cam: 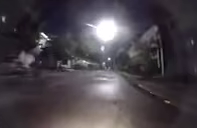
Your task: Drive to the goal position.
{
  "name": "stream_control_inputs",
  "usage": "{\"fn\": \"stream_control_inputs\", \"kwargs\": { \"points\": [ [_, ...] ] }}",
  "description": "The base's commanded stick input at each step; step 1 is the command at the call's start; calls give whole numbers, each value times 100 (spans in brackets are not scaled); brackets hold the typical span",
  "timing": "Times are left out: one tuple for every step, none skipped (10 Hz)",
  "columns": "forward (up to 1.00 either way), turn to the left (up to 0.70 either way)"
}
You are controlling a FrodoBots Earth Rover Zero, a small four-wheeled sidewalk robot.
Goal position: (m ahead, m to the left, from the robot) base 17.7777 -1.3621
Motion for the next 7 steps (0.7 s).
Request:
{"fn": "stream_control_inputs", "kwargs": {
  "points": [
    [70,0],
    [70,0],
    [70,0],
    [70,0],
    [70,0],
    [70,0],
    [70,0]
  ]
}}
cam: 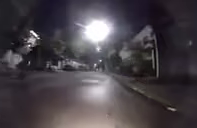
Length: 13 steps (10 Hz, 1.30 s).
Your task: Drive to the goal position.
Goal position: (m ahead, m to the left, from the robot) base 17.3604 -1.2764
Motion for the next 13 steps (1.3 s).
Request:
{"fn": "stream_control_inputs", "kwargs": {
  "points": [
    [70,0],
    [70,0],
    [70,0],
    [70,0],
    [70,0],
    [70,0],
    [70,0],
    [70,0],
    [70,0],
    [70,0],
    [70,-1],
    [70,-4],
    [70,-8]
  ]
}}
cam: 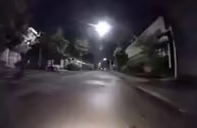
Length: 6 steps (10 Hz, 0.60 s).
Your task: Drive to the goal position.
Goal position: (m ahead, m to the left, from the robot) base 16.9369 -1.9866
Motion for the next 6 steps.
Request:
{"fn": "stream_control_inputs", "kwargs": {
  "points": [
    [70,-11],
    [70,-15],
    [70,-18],
    [70,-22],
    [70,-25],
    [70,-29]
  ]
}}
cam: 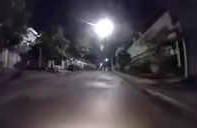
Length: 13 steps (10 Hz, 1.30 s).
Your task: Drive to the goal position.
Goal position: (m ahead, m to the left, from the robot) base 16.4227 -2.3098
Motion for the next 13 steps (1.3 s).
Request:
{"fn": "stream_control_inputs", "kwargs": {
  "points": [
    [70,-32],
    [70,0],
    [70,0],
    [70,0],
    [70,0],
    [70,0],
    [70,-16],
    [70,-35],
    [70,-35],
    [70,-35],
    [70,-35],
    [70,-35],
    [70,-35]
  ]
}}
